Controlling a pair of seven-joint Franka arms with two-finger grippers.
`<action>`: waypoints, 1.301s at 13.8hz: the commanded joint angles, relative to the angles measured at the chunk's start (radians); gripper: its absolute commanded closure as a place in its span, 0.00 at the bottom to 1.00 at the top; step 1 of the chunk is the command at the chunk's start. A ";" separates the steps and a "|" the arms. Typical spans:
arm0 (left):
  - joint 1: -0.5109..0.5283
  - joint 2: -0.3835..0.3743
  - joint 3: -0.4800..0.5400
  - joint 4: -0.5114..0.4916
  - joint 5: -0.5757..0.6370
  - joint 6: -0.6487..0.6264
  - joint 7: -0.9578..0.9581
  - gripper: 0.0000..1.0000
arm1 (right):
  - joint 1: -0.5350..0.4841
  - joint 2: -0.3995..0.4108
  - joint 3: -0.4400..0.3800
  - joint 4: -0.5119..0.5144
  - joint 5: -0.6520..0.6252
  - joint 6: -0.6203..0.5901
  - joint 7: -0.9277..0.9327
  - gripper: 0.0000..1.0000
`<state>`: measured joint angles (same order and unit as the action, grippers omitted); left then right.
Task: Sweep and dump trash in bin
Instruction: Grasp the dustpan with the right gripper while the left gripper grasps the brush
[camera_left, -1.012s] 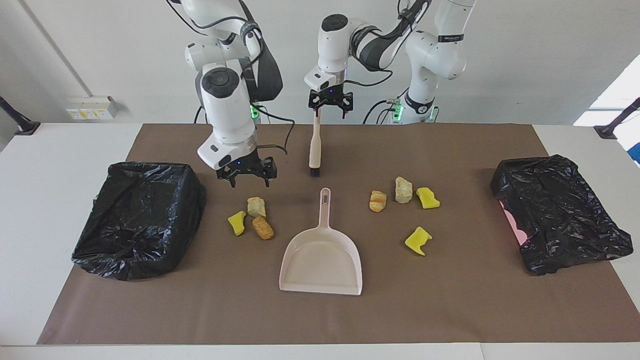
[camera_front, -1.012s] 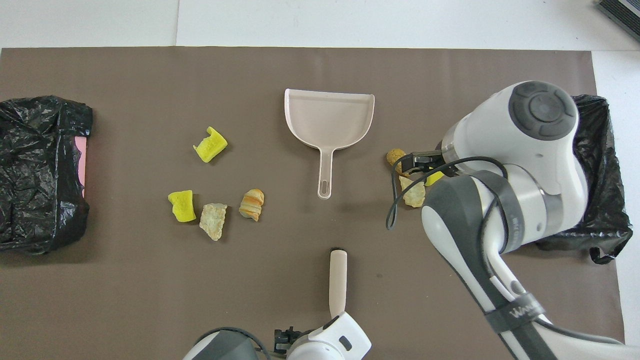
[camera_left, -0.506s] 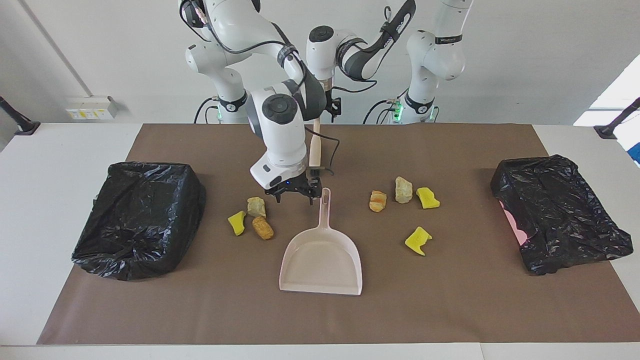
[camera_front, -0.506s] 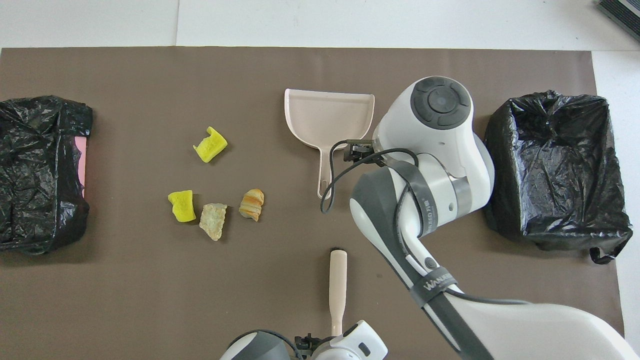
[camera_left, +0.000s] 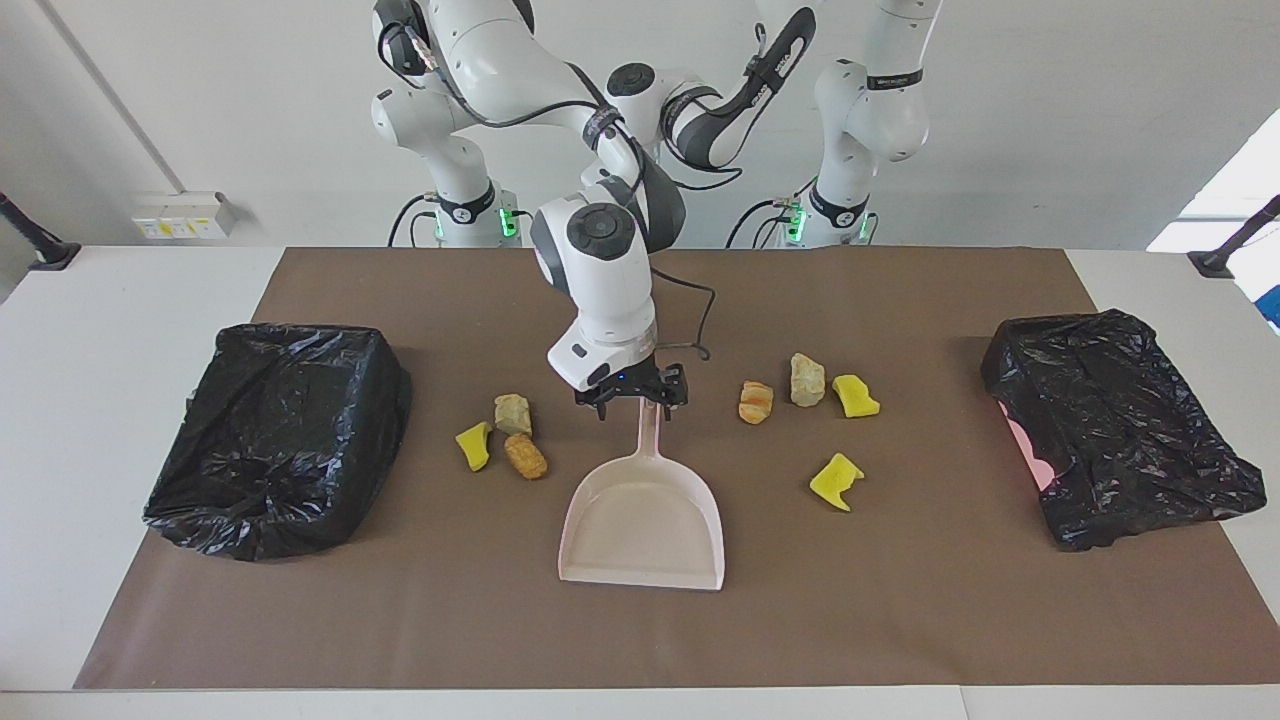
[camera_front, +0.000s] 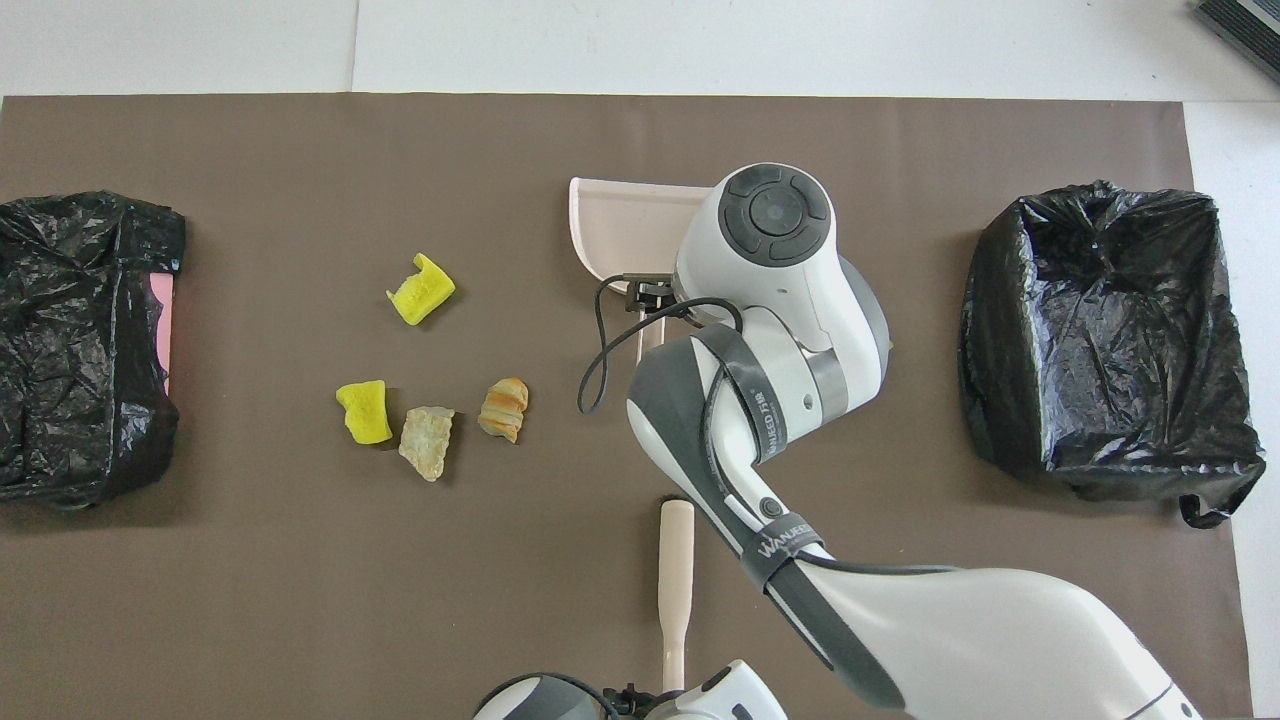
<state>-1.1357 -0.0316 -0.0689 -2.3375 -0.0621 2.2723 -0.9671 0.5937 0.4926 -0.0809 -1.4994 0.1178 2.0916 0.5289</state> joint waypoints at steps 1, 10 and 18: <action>-0.024 -0.007 0.018 -0.009 -0.016 0.003 -0.005 0.59 | 0.005 0.021 0.003 -0.019 0.010 0.036 0.007 0.00; 0.004 -0.079 0.027 0.004 -0.016 -0.166 0.007 1.00 | 0.017 0.012 0.000 -0.082 -0.018 0.039 -0.021 0.40; 0.194 -0.197 0.027 0.006 0.061 -0.476 0.014 1.00 | 0.018 -0.017 -0.002 -0.087 -0.041 0.036 0.019 1.00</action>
<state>-0.9923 -0.1880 -0.0332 -2.3239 -0.0208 1.8580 -0.9593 0.6116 0.5153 -0.0840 -1.5602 0.0963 2.1209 0.5249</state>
